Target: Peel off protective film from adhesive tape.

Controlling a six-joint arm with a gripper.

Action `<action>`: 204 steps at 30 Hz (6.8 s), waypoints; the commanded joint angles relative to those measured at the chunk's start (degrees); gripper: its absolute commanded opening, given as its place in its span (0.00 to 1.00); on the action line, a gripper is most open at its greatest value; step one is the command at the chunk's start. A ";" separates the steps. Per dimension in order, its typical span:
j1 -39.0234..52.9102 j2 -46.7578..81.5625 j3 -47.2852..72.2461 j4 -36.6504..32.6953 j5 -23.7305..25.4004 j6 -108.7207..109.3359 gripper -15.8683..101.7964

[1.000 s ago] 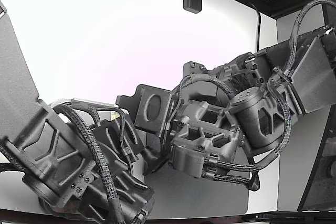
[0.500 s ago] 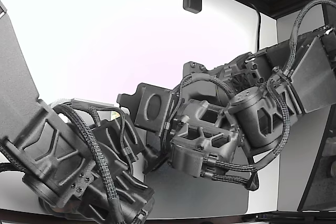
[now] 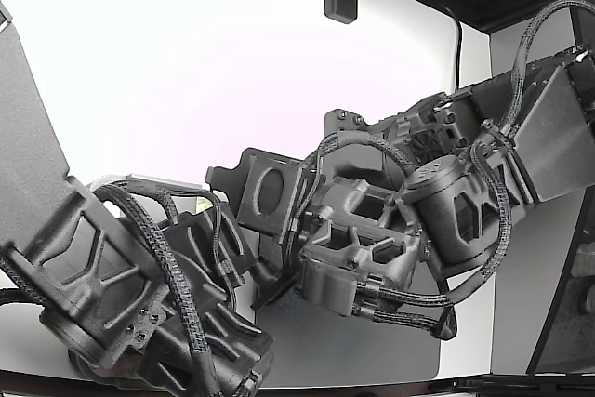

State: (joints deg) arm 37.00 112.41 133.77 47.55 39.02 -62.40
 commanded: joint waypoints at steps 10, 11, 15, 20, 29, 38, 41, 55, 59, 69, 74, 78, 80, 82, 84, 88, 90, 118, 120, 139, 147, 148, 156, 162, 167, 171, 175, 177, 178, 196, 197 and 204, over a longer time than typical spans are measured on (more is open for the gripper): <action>-0.35 0.70 -1.85 -0.26 0.09 0.26 0.04; -0.35 0.70 -1.85 -0.26 0.09 0.26 0.04; -0.35 0.62 -1.93 -0.26 0.00 0.26 0.04; -0.35 0.62 -1.93 -0.26 0.00 0.35 0.04; -0.35 0.26 -2.20 -0.26 0.00 0.35 0.04; 0.09 0.97 -2.29 0.70 1.05 0.35 0.04; 0.26 1.85 -1.85 0.70 1.32 0.53 0.04; -0.26 7.56 4.04 -3.08 0.88 -0.70 0.04; -0.44 7.56 4.39 -3.69 0.62 -0.35 0.04; -0.62 5.19 2.29 -2.81 0.09 0.62 0.04; -0.70 4.66 2.02 -2.72 0.09 0.62 0.04; -0.88 4.66 2.29 -3.16 -0.09 0.62 0.04; -0.97 4.66 2.37 -3.25 -0.35 0.62 0.04; -1.05 4.75 2.46 -3.43 -0.35 0.44 0.04; -1.05 4.66 2.37 -3.60 -0.44 0.26 0.04; -1.14 4.48 2.37 -3.69 -0.44 0.26 0.04; -1.14 4.31 2.11 -3.69 -0.44 0.18 0.04; -1.23 3.08 1.23 -3.08 -0.53 0.18 0.04; -1.23 2.99 1.05 -3.08 -0.53 0.18 0.04; -1.23 2.55 0.62 -2.81 -0.62 0.35 0.04; -1.23 2.55 0.44 -2.72 -0.70 0.26 0.04; -1.23 2.55 0.35 -2.64 -0.70 0.18 0.04; -1.23 2.37 0.00 -2.46 -0.62 0.09 0.04; -1.14 2.20 -0.09 -2.46 -0.62 0.26 0.04; -1.14 2.11 -0.18 -2.37 -0.62 0.44 0.04; -1.05 2.02 -0.26 -2.37 -0.70 0.53 0.04; -1.05 2.02 -0.35 -2.37 -0.97 0.70 0.04; -1.05 2.02 -0.35 -2.37 -0.97 0.79 0.04; -1.05 2.02 -0.35 -2.37 -0.97 0.88 0.04; -0.88 1.76 -0.53 -2.29 -1.32 1.32 0.04; -0.79 1.76 -0.53 -2.29 -1.41 1.32 0.04; -0.79 1.93 -0.35 -2.64 -1.49 1.49 0.04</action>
State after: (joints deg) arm 36.65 113.38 135.00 45.53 37.71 -61.00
